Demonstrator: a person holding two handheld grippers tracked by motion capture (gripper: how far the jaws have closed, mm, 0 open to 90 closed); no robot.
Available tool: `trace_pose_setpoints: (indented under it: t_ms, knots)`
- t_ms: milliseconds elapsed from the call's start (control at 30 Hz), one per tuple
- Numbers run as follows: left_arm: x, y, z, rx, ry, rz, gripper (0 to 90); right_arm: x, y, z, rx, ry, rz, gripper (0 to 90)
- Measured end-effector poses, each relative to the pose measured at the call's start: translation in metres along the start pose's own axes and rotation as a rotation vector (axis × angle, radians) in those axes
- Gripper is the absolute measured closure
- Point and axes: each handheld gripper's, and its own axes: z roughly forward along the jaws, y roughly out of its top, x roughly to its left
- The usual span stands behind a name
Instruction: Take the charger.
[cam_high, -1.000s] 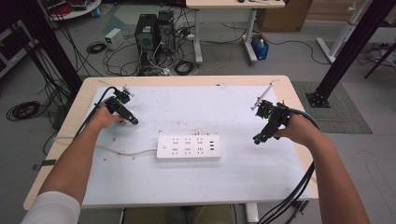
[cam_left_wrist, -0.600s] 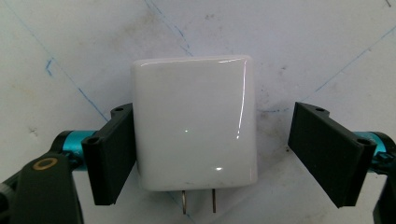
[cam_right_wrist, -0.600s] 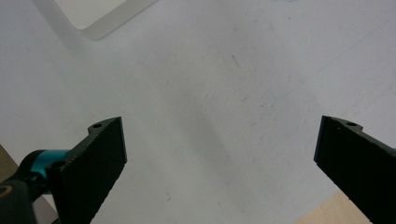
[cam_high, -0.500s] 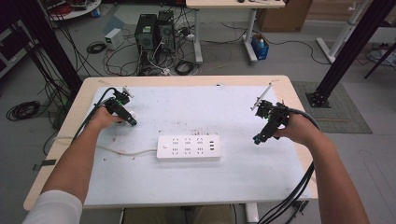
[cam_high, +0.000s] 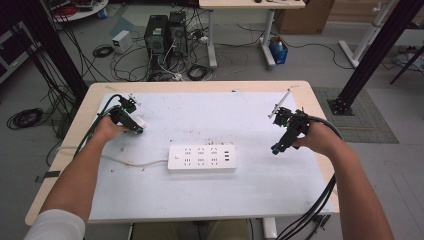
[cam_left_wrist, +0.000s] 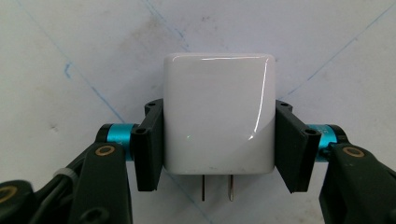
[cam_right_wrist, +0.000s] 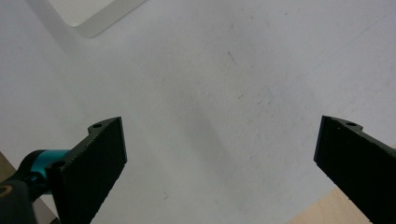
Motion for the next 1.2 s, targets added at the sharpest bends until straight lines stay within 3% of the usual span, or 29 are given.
trace_pose_setpoints:
  t_ms: [167, 233, 267, 300, 333, 567, 900, 1033, 1200]
  knots:
    - [-0.005, -0.002, -0.018, -0.041, -0.006, 0.016, 42.7, 0.001, 0.001, -0.001, -0.008, -0.002, -0.001, 1.7]
    - [-0.005, -0.002, -0.018, -0.041, -0.006, 0.016, 42.7, 0.001, 0.002, -0.001, -0.010, -0.001, -0.004, 1.7]
    - [-0.010, -0.002, -0.034, -0.081, -0.019, 0.026, 42.7, 0.002, 0.002, -0.001, -0.015, -0.002, -0.009, 1.7]
    - [-0.010, -0.002, -0.034, -0.081, -0.019, 0.026, 42.7, 0.002, 0.002, -0.001, -0.015, -0.002, -0.009, 1.7]
    - [-0.015, -0.004, -0.045, -0.110, -0.034, 0.026, 42.7, 0.003, 0.002, -0.002, -0.022, -0.002, -0.005, 1.8]
    - [-0.030, -0.009, -0.075, -0.167, -0.059, 0.063, 42.7, 0.003, 0.002, -0.002, -0.029, 0.007, 0.000, 1.7]
    - [-0.076, -0.009, -0.128, -0.201, -0.073, 0.209, 42.7, 0.009, 0.004, -0.007, -0.060, 0.005, -0.015, 1.7]
    - [-0.083, -0.010, -0.135, -0.222, -0.075, 0.213, 42.7, 0.011, 0.005, -0.008, -0.064, 0.006, -0.022, 1.7]
    - [-0.099, -0.011, -0.141, -0.220, -0.084, 0.269, 42.6, 0.017, 0.007, -0.005, -0.065, 0.010, -0.040, 1.7]
